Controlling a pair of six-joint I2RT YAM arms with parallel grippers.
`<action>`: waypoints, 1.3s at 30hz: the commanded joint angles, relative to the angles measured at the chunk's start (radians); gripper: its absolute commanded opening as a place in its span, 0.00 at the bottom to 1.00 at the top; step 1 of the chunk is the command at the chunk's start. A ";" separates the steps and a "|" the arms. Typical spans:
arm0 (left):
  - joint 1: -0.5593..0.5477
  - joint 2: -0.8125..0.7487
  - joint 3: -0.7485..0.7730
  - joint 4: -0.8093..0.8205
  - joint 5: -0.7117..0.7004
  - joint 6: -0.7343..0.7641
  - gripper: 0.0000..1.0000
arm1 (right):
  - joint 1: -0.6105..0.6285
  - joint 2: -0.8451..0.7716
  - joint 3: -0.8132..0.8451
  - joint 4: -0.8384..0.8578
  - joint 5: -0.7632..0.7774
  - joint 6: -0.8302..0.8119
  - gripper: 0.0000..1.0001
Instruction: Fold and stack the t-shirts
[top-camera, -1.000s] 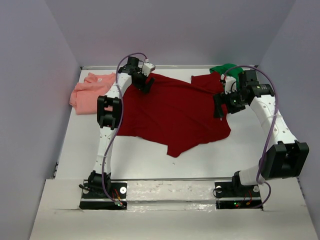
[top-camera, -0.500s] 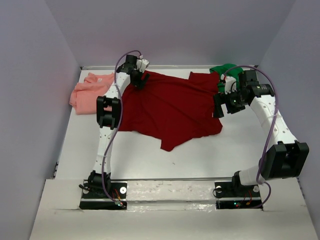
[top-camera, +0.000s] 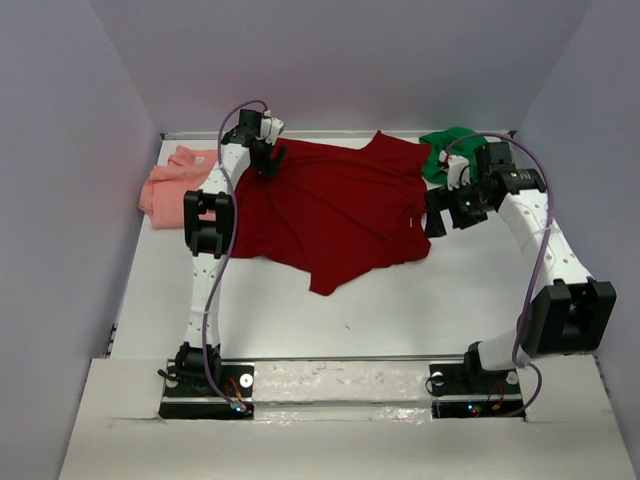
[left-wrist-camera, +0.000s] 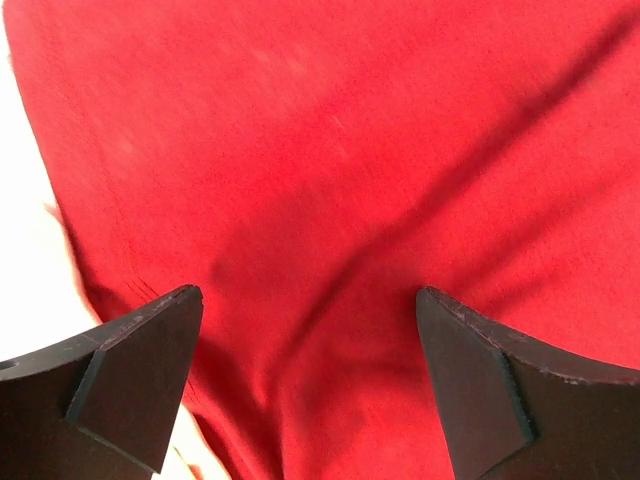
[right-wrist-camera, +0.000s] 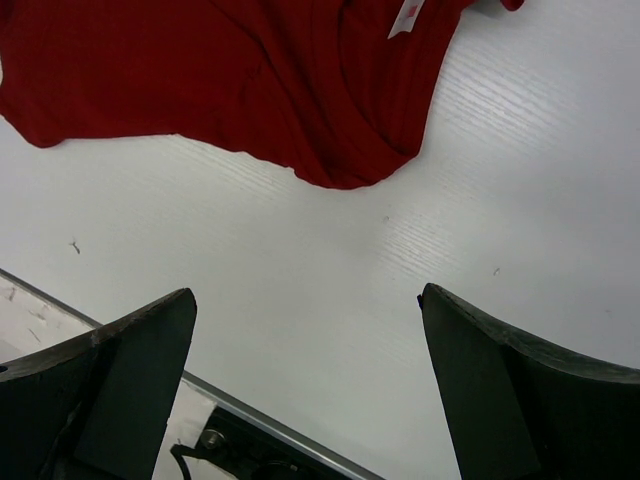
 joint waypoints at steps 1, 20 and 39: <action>-0.020 -0.171 -0.031 -0.084 0.068 0.005 0.99 | -0.007 0.028 0.021 0.101 -0.033 -0.027 1.00; -0.016 -1.094 -0.695 -0.018 0.072 -0.018 0.99 | -0.045 0.704 0.532 0.333 0.181 -0.106 0.99; 0.102 -1.545 -0.901 -0.174 -0.019 0.009 0.99 | -0.238 1.105 1.077 0.172 0.182 0.048 1.00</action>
